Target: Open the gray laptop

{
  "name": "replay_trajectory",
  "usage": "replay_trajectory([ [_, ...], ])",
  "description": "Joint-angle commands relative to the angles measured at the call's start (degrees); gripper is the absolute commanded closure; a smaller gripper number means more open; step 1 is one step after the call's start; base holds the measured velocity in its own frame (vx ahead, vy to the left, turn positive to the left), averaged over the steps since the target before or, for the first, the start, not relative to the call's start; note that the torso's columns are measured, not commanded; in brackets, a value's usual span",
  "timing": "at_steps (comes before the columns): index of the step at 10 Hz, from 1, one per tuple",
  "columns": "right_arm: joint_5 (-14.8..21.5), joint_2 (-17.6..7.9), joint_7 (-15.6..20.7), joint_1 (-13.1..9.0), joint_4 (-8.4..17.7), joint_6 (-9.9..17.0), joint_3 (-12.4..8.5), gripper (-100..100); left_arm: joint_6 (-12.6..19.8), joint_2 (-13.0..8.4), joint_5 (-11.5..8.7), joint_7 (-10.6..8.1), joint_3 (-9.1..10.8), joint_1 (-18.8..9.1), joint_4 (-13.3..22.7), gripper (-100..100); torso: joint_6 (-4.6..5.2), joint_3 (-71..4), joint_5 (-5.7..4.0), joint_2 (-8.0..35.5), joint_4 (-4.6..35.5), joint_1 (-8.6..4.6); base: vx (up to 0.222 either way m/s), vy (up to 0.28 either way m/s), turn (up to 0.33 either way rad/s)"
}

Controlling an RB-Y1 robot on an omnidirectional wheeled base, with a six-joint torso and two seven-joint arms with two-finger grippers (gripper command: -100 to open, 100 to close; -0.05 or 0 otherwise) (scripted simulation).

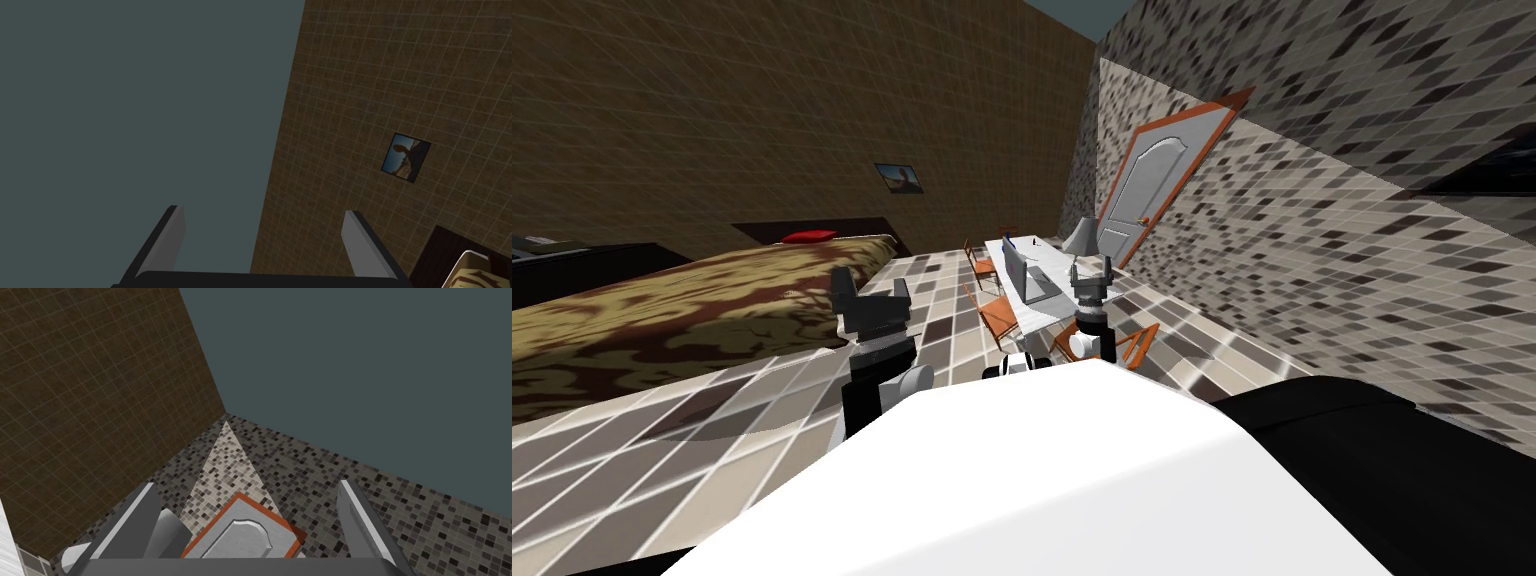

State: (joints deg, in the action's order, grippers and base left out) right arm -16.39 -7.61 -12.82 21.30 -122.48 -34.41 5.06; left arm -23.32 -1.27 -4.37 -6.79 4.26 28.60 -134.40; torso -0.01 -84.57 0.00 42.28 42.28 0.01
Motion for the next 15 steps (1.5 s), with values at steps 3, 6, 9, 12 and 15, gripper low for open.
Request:
replay_trajectory([
  [3,-4.9,-0.6,-6.7,-1.9,3.8,0.5,0.7,-100,0.0,0.0,0.0,0.0,0.0,0.0,0.0,0,0.02,0.0,0.0,0.0,0.0,-0.01,-0.002,-0.001,0.071],
  [6,-8.8,-0.9,-11.2,-3.8,7.4,0.9,1.3,-100,0.0,0.0,0.0,0.0,0.0,0.0,0.0,0,0.04,0.0,0.0,0.0,0.0,-0.02,-0.003,-0.002,0.09],
  [9,-10.8,-1.0,-14.2,-4.9,9.4,1.1,1.6,-100,0.0,0.0,0.0,0.0,0.0,0.0,0.0,0,0.0,0.0,0.0,0.0,0.0,0.0,-0.002,-0.001,0.061],
  [12,-14.9,-1.2,-19.2,-7.0,13.4,1.5,2.3,-100,0.0,0.0,0.0,0.0,0.0,0.0,0.0,0,0.02,0.0,0.0,0.0,0.0,-0.01,-0.003,-0.001,0.085],
  [15,-17.0,-1.2,-22.1,-8.1,15.6,1.8,2.6,-100,0.0,0.0,0.0,0.0,0.0,0.0,0.0,0,0.0,0.0,0.0,0.0,0.0,-0.01,-0.002,-0.002,0.057],
])
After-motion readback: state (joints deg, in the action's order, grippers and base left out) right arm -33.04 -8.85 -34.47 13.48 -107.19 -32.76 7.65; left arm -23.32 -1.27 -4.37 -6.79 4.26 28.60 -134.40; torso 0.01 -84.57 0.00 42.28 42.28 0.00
